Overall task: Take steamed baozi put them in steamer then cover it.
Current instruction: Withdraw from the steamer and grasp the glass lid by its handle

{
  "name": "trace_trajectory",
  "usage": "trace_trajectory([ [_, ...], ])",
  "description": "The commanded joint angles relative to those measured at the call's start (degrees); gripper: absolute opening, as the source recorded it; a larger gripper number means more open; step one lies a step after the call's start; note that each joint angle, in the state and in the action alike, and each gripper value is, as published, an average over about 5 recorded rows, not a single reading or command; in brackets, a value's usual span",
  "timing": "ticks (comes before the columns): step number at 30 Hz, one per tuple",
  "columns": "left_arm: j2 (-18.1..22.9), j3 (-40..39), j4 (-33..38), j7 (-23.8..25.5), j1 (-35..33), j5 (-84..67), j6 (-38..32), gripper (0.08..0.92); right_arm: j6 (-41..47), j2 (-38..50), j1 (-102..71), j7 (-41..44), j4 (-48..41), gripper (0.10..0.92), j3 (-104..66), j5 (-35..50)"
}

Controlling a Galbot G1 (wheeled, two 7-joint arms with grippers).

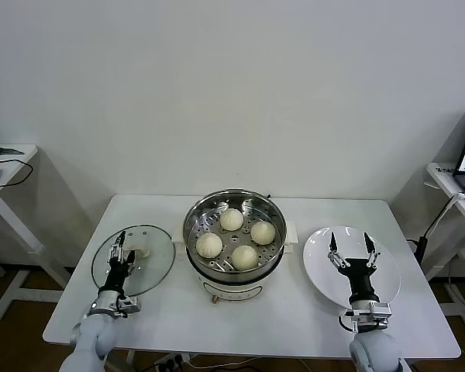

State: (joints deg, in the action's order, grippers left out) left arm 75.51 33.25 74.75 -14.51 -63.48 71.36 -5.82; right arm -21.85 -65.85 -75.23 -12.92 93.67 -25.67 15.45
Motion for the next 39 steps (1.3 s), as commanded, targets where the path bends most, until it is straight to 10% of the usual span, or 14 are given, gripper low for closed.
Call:
trace_trajectory([
  [1, 0.3, -0.4, -0.8, 0.4, 0.9, 0.0, 0.6, 0.823, -0.1, -0.2, -0.1, 0.2, 0.0, 0.823, -0.1, -0.4],
  [9, 0.3, -0.6, -1.3, 0.7, 1.3, 0.2, 0.9, 0.787, -0.1, 0.0, -0.1, 0.1, 0.2, 0.823, -0.3, -0.5],
  [28, 0.5, -0.5, -1.8, 1.7, 1.7, -0.3, 0.7, 0.247, -0.1, -0.1, -0.1, -0.1, 1.8, 0.823, -0.3, -0.5],
  [39, -1.4, 3.4, 15.0, 1.6, -3.0, -3.5, -0.6, 0.186, -0.5, -0.4, -0.3, -0.1, 1.8, 0.823, -0.4, -1.1],
])
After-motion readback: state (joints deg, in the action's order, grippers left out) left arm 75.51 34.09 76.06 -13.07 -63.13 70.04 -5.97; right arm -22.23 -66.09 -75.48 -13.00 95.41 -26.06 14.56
